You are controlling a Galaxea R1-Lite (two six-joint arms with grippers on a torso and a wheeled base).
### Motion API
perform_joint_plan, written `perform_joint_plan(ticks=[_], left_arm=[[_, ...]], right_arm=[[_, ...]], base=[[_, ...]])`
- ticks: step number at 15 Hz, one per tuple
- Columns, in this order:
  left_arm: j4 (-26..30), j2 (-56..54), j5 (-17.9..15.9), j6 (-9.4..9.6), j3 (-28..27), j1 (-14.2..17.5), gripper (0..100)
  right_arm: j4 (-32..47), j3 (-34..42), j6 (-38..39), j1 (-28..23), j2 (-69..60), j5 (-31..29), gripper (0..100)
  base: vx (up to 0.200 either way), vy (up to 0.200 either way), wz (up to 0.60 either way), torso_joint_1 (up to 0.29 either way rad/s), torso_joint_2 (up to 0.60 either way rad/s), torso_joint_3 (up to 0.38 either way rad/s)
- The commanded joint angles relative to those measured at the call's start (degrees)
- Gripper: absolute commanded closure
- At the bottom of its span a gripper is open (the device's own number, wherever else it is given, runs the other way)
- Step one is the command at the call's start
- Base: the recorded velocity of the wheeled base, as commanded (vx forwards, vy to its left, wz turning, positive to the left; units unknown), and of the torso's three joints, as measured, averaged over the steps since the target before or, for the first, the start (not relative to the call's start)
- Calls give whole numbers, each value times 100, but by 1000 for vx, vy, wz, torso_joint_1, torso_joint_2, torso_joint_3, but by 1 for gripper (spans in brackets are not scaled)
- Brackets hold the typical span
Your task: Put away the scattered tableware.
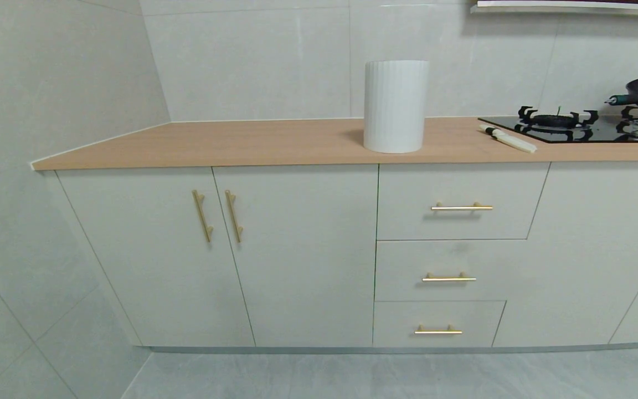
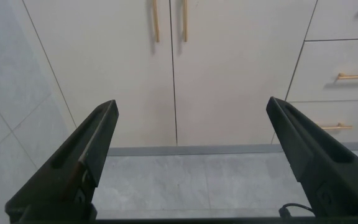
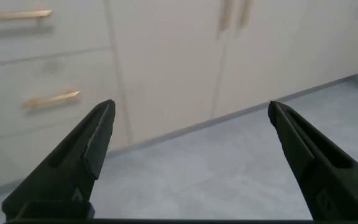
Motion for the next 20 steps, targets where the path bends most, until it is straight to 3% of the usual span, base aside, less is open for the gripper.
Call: perform_joint_plan(ticks=[1, 2, 5, 7, 10, 11, 20], left_arm=[[0, 0, -2, -1, 0, 2, 0], [0, 0, -2, -1, 0, 2, 0], [0, 0, -2, -1, 0, 2, 0], [0, 0, -2, -1, 0, 2, 0], [0, 0, -2, 17, 0, 2, 0], [0, 0, -2, 87, 0, 2, 0], [-9, 0, -2, 87, 0, 2, 0]], right_arm=[[52, 90, -77, -153, -779, 105, 0], [43, 161, -33, -66, -973, 1142, 0], [-36, 415, 99, -66, -973, 1994, 0], [-124, 653, 134, -66, -973, 3075, 0], [-590, 1286, 152, -66, -973, 3216, 0], [-475, 1303, 178, -66, -973, 3225, 0], [-405, 1303, 398, -66, -973, 3225, 0]], base=[[0, 0, 0, 0, 0, 0], [0, 0, 0, 0, 0, 0], [0, 0, 0, 0, 0, 0], [0, 0, 0, 0, 0, 0], [0, 0, 0, 0, 0, 0], [0, 0, 0, 0, 0, 0], [0, 0, 0, 0, 0, 0]])
